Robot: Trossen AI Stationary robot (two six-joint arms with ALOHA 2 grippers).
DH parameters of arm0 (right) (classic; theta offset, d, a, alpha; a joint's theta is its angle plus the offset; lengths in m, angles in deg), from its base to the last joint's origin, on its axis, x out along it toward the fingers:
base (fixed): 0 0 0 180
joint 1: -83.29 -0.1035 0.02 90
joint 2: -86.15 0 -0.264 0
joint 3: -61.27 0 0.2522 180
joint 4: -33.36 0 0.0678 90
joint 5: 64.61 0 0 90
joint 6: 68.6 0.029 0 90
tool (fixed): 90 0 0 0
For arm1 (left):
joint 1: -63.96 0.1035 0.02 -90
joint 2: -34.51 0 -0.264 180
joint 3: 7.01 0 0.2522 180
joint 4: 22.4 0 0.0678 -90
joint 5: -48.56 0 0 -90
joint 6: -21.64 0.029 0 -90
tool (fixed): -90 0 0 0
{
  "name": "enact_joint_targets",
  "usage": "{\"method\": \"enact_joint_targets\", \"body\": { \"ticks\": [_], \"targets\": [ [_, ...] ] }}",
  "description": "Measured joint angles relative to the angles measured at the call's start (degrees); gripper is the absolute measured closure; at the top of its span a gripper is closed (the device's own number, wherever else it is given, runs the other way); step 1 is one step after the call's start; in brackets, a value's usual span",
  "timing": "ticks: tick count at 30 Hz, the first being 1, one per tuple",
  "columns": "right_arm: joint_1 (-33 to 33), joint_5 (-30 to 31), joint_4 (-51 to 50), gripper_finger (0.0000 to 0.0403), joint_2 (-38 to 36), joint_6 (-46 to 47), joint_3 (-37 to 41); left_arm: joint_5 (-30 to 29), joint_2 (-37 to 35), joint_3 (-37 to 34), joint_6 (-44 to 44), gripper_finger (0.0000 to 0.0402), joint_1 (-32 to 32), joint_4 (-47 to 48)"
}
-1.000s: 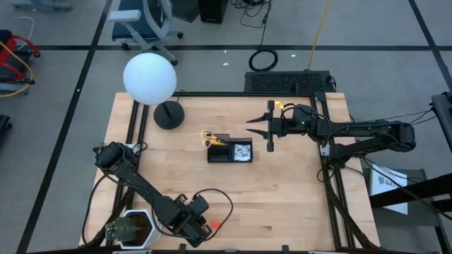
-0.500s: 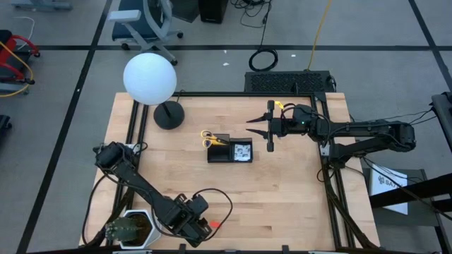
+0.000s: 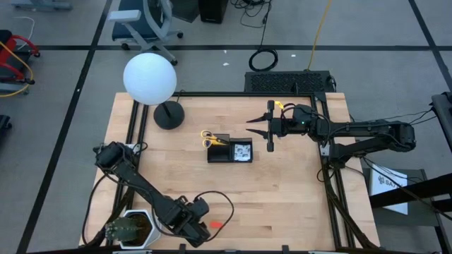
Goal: Pick and place office supplies into organizer
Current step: Put the blue binder clip into the desk organizer
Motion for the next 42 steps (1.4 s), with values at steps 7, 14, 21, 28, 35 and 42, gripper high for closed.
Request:
{"method": "enact_joint_targets", "body": {
  "ticks": [7, 14, 21, 28, 35, 42],
  "targets": [
    [0.0, 0.0, 0.0, 0.0293, 0.0, 0.0, 0.0, 3.6, 0.8, 0.0, 0.6, 0.0155, 2.0, 0.2],
    [0.0, 0.0, 0.0, 0.0293, 0.0, 0.0, 0.0, 7.1, 3.2, 0.0, -1.3, 0.0156, 3.4, 5.5],
    [0.0, 0.0, 0.0, 0.0293, 0.0, 0.0, 0.0, 8.4, 3.1, 0.0, -3.3, 0.0156, 3.9, 8.4],
    [0.0, 0.0, 0.0, 0.0293, 0.0, 0.0, 0.0, 12.1, 3.1, -4.7, -4.7, 0.0156, 3.8, 3.9],
    [0.0, 0.0, 0.0, 0.0293, 0.0, 0.0, 0.0, 13.1, 2.9, -10.0, -5.3, 0.0156, 3.8, -5.5],
    [0.0, 0.0, 0.4, 0.0294, 0.0, 0.0, 0.0, 12.0, 2.9, -9.7, -4.9, 0.0156, 4.1, -4.9]
  ]
}}
